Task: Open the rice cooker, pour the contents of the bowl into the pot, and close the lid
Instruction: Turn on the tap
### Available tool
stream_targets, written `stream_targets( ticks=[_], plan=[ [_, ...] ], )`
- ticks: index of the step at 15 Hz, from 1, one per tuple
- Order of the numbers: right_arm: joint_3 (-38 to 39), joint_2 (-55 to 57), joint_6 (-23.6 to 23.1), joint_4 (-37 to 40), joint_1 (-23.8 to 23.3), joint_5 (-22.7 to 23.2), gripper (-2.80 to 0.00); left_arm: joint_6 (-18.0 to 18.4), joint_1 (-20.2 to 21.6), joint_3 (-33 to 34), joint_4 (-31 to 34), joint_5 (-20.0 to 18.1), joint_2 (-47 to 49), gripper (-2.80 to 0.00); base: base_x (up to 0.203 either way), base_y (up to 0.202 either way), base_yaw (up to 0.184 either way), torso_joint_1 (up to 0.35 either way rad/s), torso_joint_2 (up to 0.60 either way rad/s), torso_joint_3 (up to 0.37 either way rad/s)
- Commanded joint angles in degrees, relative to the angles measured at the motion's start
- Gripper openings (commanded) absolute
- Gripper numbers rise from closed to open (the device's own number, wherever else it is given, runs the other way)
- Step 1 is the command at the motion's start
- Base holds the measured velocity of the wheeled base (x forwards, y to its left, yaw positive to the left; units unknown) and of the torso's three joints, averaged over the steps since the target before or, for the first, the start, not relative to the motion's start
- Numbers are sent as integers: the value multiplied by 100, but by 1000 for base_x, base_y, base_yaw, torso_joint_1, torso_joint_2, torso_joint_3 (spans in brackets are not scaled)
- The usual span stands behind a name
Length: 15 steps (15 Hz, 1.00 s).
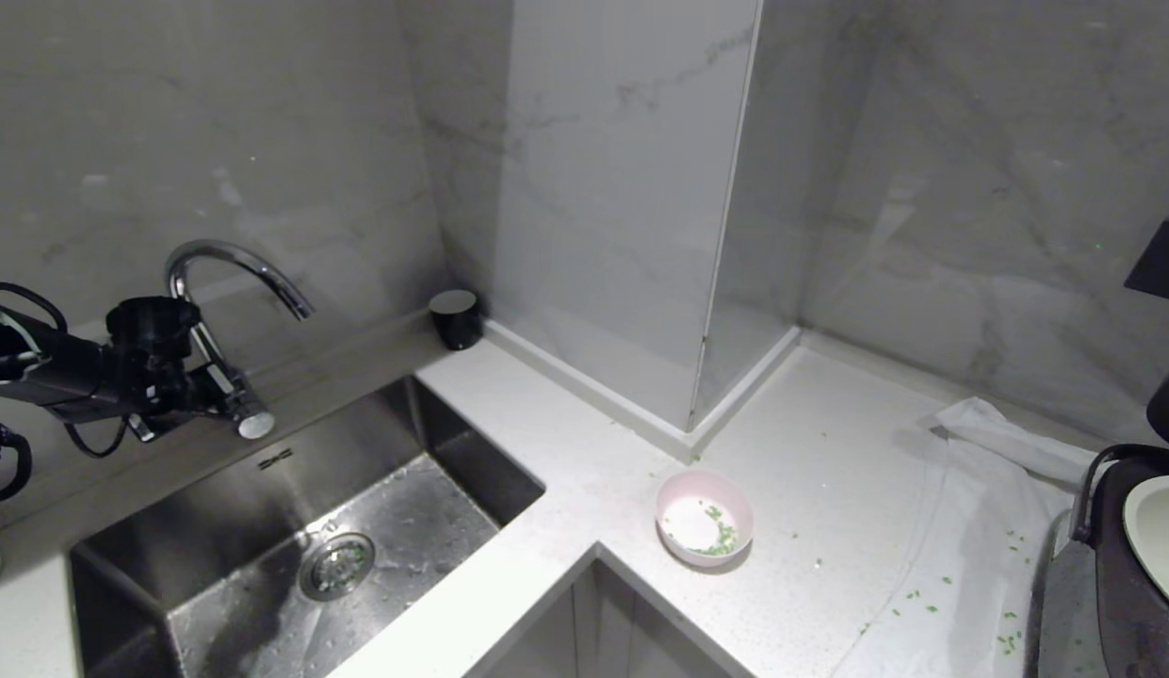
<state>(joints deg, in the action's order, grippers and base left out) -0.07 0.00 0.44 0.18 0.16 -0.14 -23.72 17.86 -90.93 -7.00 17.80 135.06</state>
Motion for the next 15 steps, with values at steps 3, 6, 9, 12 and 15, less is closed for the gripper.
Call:
stream_targets(
  ticks=[3,6,9,12,15],
  plan=[
    [-1,0,0,-1,2,-4,-280,-9,21,5,-12,13,-6,-280,0,0,0,0,0,0],
    [-1,0,0,-1,2,-3,-280,-8,16,15,-3,13,-15,-280,0,0,0,0,0,0],
    [7,0,0,-1,2,-3,-280,8,-2,102,23,13,-59,-280,0,0,0,0,0,0],
    [-1,0,0,-1,2,2,-280,8,-2,137,29,5,-68,-280,0,0,0,0,0,0],
    [-1,0,0,-1,2,2,-280,8,7,110,23,13,-59,-280,0,0,0,0,0,0]
  ],
)
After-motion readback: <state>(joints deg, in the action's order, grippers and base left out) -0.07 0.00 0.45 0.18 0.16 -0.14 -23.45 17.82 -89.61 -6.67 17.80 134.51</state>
